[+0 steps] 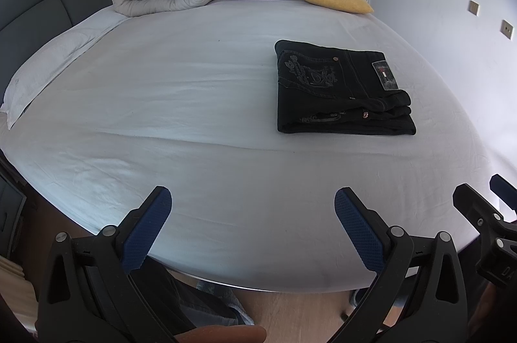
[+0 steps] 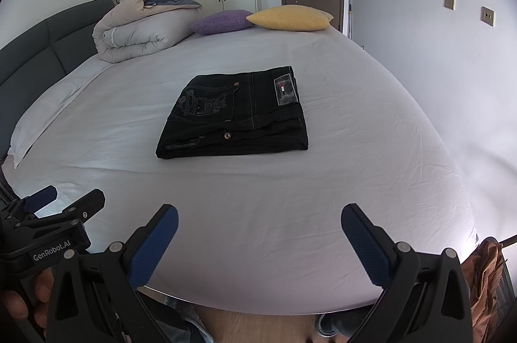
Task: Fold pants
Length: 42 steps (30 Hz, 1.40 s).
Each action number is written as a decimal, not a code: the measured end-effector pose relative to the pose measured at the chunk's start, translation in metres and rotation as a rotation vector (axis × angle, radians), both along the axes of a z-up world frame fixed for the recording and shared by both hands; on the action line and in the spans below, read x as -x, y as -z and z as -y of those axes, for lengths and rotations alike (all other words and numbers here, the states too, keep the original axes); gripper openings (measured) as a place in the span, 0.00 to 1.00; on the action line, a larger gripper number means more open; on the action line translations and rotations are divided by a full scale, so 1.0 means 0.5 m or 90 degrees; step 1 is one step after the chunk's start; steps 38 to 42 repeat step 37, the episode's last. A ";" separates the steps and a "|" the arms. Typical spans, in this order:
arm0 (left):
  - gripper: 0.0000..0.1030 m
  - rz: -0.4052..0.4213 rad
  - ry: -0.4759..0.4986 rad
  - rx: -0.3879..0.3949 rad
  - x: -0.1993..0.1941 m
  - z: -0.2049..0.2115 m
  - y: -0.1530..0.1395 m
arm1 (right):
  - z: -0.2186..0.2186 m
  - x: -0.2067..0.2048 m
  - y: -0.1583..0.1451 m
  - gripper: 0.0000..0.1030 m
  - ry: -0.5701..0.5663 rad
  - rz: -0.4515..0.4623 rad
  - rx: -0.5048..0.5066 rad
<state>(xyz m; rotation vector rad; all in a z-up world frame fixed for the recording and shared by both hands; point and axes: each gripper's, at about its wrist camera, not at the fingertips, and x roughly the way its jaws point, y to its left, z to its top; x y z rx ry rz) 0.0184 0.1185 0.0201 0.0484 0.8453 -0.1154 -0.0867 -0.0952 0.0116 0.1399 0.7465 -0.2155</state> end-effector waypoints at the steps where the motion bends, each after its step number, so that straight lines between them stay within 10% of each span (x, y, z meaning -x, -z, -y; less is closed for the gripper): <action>1: 1.00 0.000 0.000 0.000 0.001 0.000 0.000 | 0.001 0.000 0.000 1.00 0.000 0.000 0.000; 42: 1.00 -0.004 0.008 0.007 0.005 -0.002 0.010 | -0.010 0.006 0.007 1.00 0.000 -0.002 -0.009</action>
